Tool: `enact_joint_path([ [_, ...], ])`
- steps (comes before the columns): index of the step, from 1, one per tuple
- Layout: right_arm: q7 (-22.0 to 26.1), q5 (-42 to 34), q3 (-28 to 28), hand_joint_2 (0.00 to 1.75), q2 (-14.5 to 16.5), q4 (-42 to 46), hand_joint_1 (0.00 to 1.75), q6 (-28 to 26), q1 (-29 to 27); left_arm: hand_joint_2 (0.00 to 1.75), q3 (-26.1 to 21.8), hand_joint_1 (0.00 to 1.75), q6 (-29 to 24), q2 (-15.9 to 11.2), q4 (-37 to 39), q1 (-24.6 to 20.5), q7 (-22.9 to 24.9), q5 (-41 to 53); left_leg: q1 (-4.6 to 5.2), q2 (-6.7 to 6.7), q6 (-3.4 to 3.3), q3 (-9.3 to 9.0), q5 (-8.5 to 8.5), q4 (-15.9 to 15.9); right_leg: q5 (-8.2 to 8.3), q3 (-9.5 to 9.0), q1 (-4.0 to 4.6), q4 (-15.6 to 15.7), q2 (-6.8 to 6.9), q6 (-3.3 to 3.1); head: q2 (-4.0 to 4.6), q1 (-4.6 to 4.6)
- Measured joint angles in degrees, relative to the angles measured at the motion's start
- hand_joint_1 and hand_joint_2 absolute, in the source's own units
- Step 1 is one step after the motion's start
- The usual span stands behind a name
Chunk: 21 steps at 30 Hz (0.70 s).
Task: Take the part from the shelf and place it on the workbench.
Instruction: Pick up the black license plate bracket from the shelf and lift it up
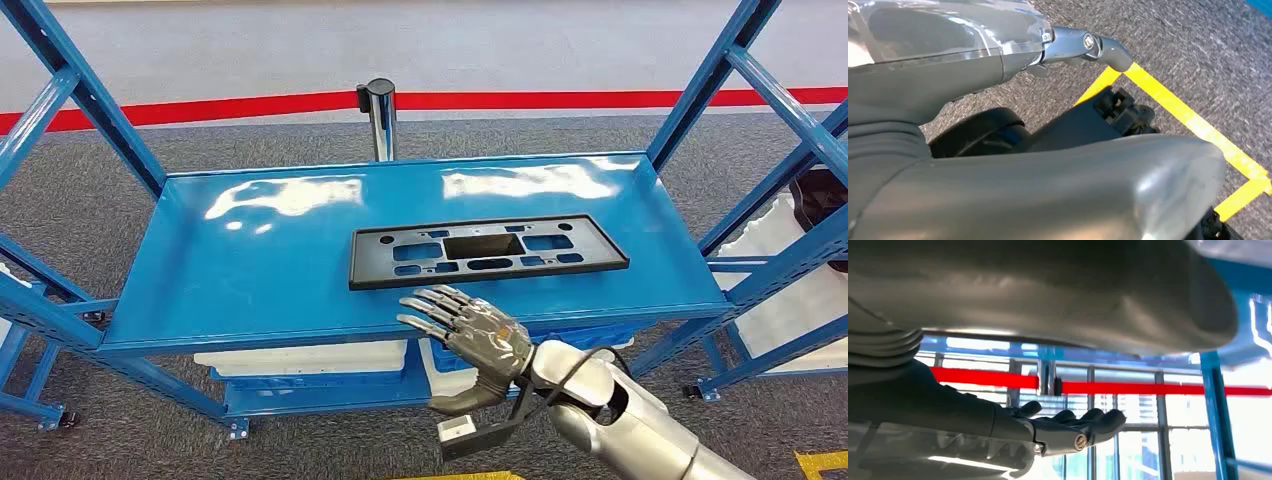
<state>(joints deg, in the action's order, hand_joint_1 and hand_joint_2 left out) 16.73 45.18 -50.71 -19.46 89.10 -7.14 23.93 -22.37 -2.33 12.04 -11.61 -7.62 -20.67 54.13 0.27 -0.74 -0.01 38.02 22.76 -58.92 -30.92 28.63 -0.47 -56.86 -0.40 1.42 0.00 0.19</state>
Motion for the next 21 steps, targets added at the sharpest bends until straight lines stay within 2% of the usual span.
enact_joint_path([
  [6,-1.03,0.11,-1.73,0.0,5.01,-3.89,0.0,-0.52,3.61,0.0,0.41,0.0,0.28,0.52,-0.01,-0.36,0.01,0.1,0.01,-0.08,0.0,-0.04,0.0,0.0,-0.01,-0.01,-0.01,0.0,0.03,-0.01,0.0,-0.01],
  [12,-1.62,-0.48,-2.97,0.0,8.44,-8.43,0.0,-0.64,6.75,0.0,0.84,0.0,0.45,0.72,0.0,-0.35,0.24,0.23,0.03,-0.08,0.0,-0.04,0.0,0.0,0.0,-0.01,-0.01,0.0,0.04,-0.01,0.0,-0.07],
  [21,-2.68,0.08,-3.68,0.0,9.89,-16.32,0.0,-3.37,8.11,0.0,0.89,0.0,0.53,0.72,0.0,-0.33,0.42,-0.1,0.02,-0.08,0.0,-0.04,0.0,0.0,-0.01,-0.01,-0.01,0.0,0.04,-0.01,0.0,-0.03],
])
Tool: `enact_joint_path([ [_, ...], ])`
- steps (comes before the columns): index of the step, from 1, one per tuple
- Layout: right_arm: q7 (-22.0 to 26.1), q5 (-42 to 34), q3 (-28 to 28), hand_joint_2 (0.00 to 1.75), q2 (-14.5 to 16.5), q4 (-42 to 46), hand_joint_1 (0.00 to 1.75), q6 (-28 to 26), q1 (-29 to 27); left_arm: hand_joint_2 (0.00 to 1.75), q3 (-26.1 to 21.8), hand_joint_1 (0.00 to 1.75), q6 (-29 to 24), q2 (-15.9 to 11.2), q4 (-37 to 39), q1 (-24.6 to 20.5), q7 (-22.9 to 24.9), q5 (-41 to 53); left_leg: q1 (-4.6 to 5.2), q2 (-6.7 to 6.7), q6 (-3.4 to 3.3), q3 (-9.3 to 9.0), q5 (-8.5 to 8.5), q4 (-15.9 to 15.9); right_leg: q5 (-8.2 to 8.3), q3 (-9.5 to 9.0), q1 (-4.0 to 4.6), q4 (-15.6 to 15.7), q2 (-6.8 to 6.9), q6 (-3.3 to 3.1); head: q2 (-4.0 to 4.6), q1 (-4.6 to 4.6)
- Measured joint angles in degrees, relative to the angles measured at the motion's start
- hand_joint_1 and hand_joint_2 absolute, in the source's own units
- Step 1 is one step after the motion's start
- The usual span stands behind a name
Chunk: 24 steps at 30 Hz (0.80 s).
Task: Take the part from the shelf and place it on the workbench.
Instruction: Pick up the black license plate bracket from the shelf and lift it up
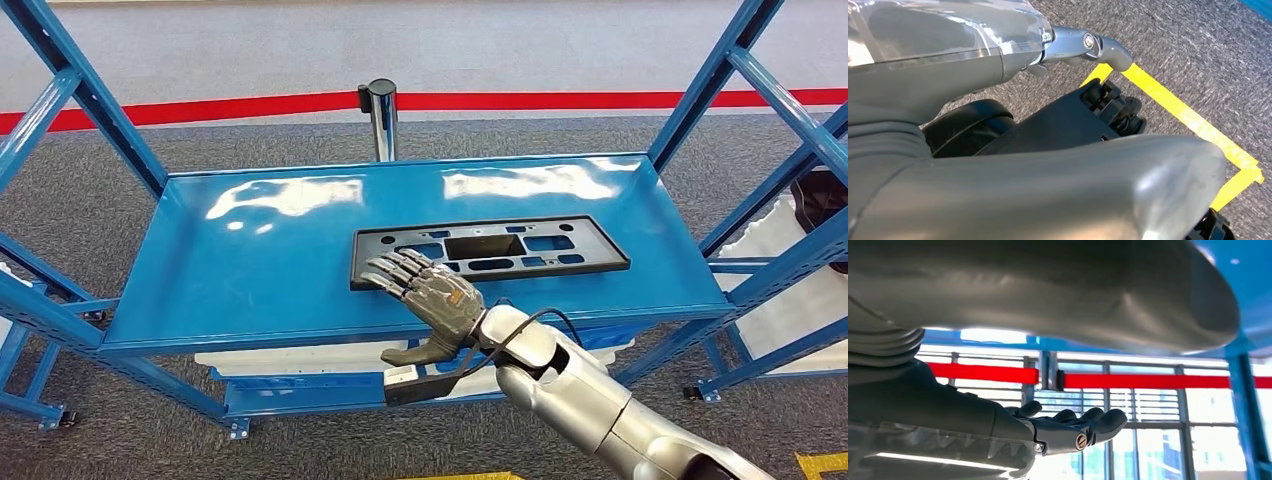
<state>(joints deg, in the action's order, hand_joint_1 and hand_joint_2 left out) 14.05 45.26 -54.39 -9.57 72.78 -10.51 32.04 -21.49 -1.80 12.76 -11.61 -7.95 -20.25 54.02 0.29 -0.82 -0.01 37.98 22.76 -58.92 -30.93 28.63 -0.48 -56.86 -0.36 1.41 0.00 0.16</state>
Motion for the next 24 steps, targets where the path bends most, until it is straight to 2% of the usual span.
enact_joint_path([
  [13,-0.75,0.82,1.07,0.0,0.54,-10.05,0.0,-2.93,0.07,0.0,0.25,0.0,0.18,0.0,0.0,-0.02,0.11,0.09,0.0,0.0,0.0,0.0,0.0,0.0,0.0,0.0,0.0,0.0,0.0,0.0,0.0,0.03],
  [17,-0.9,1.04,1.9,1.75,0.61,-12.62,0.0,-3.74,0.18,0.0,0.48,0.0,0.2,0.0,0.0,-0.03,0.13,0.09,0.0,0.01,0.0,0.0,0.0,0.0,0.0,0.0,0.0,0.0,0.0,0.0,0.0,-0.01],
  [24,0.04,1.8,4.72,1.75,0.6,-15.87,0.0,-7.06,0.1,0.0,0.62,0.0,0.2,0.0,0.0,-0.01,0.18,0.07,0.0,0.02,0.0,-0.01,0.0,-0.01,0.01,0.01,-0.01,0.0,-0.01,0.01,0.0,-0.01],
])
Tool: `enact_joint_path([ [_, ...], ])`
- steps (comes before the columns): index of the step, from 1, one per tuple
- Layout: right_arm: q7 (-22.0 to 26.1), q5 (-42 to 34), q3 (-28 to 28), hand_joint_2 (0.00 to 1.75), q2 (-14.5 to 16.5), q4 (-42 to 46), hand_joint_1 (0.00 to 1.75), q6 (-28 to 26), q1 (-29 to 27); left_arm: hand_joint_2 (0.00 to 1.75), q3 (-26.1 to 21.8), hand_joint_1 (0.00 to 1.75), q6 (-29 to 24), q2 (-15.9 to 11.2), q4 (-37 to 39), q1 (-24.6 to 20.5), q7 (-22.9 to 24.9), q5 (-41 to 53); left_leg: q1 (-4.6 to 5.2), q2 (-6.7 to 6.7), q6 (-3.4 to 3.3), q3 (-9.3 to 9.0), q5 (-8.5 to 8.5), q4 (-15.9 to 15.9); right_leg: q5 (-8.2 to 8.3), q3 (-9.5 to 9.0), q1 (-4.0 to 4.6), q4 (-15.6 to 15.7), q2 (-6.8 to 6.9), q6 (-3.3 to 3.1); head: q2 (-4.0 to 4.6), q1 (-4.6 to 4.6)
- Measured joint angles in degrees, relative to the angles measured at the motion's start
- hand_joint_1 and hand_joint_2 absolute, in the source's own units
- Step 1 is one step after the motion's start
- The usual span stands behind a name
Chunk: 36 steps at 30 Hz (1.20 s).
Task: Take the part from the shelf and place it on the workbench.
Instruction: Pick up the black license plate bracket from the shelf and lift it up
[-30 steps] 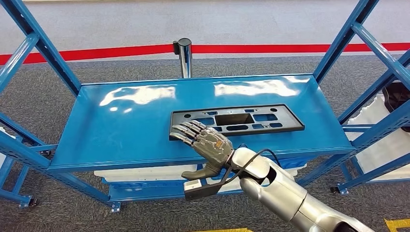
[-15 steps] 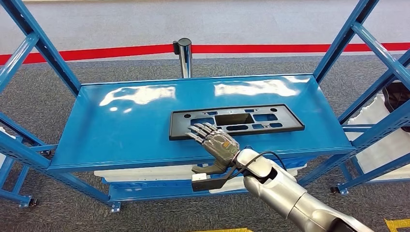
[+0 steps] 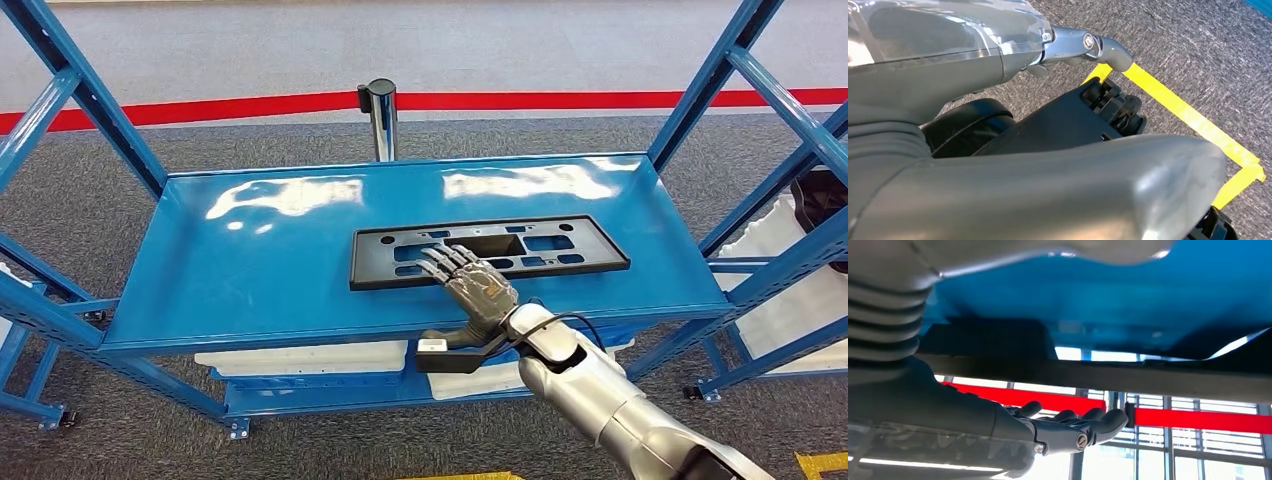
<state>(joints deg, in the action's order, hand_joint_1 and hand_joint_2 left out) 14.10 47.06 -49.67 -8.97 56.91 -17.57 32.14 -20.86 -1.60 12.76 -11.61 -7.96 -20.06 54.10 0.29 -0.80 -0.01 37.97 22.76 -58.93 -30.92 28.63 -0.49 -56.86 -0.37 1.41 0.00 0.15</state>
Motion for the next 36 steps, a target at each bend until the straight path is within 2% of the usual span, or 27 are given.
enact_joint_path([
  [25,-0.01,0.85,10.67,1.75,-3.63,0.46,0.0,-2.03,-0.54,0.0,0.83,0.0,0.0,-0.01,0.0,0.05,-0.09,-0.5,0.01,0.0,0.0,-0.01,0.0,-0.01,0.01,0.0,-0.01,0.0,0.0,0.01,0.0,0.01],
  [36,-0.04,5.12,11.62,1.75,-4.65,3.11,0.0,-2.45,-2.53,0.0,0.88,0.0,-0.02,0.0,0.0,0.06,-0.1,-0.7,0.0,0.0,0.0,-0.01,0.0,-0.01,0.0,0.0,0.0,0.0,0.0,0.0,0.0,0.03],
])
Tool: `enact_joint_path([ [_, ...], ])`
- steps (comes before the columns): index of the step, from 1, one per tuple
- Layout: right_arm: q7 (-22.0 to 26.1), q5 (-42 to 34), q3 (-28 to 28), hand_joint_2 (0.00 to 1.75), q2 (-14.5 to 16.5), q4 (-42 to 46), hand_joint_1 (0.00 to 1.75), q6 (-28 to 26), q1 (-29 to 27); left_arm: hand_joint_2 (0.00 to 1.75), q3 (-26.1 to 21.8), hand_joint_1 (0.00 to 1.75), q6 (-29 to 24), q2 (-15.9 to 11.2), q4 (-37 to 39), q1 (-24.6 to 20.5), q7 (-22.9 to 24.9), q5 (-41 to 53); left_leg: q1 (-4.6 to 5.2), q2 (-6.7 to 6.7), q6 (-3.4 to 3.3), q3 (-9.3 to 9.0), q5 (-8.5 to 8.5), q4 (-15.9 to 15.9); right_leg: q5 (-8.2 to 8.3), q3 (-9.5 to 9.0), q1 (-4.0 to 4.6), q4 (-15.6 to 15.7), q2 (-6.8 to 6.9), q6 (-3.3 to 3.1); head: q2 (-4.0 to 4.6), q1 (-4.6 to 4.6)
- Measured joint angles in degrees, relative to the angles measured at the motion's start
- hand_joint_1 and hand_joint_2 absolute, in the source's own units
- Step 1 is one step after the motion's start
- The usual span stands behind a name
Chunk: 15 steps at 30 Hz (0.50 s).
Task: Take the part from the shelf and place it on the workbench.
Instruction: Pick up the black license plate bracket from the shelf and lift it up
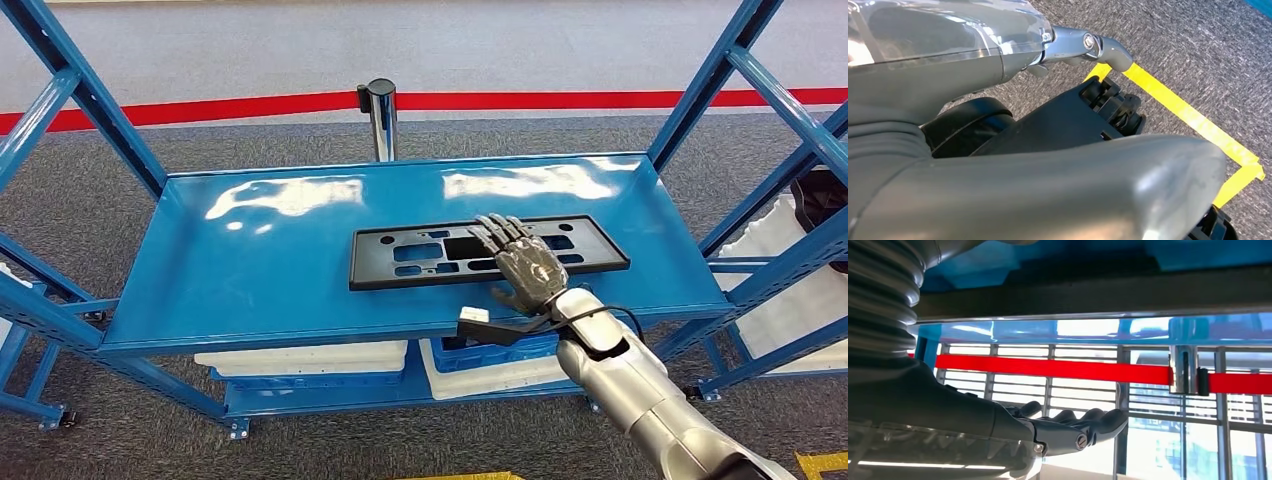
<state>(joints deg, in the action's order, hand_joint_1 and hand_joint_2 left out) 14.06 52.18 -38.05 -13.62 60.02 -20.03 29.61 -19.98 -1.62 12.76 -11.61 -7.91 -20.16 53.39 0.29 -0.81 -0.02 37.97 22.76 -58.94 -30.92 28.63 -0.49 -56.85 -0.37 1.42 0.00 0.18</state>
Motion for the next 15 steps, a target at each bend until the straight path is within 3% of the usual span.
enact_joint_path([
  [6,0.29,1.38,-0.97,1.75,0.01,1.38,0.01,0.25,-1.12,0.0,0.09,0.0,0.0,-0.01,0.0,0.0,0.01,-0.1,0.0,0.0,0.0,0.0,0.0,0.0,0.0,0.0,0.0,0.0,0.0,0.0,0.0,-0.01],
  [15,0.83,1.42,-3.49,1.75,0.01,6.95,0.19,2.11,-1.29,0.0,0.37,0.0,-0.01,-0.02,0.0,0.0,0.01,-0.43,0.0,0.0,0.0,0.0,0.0,0.0,0.0,-0.01,0.0,0.0,0.0,0.0,0.0,-0.01],
])
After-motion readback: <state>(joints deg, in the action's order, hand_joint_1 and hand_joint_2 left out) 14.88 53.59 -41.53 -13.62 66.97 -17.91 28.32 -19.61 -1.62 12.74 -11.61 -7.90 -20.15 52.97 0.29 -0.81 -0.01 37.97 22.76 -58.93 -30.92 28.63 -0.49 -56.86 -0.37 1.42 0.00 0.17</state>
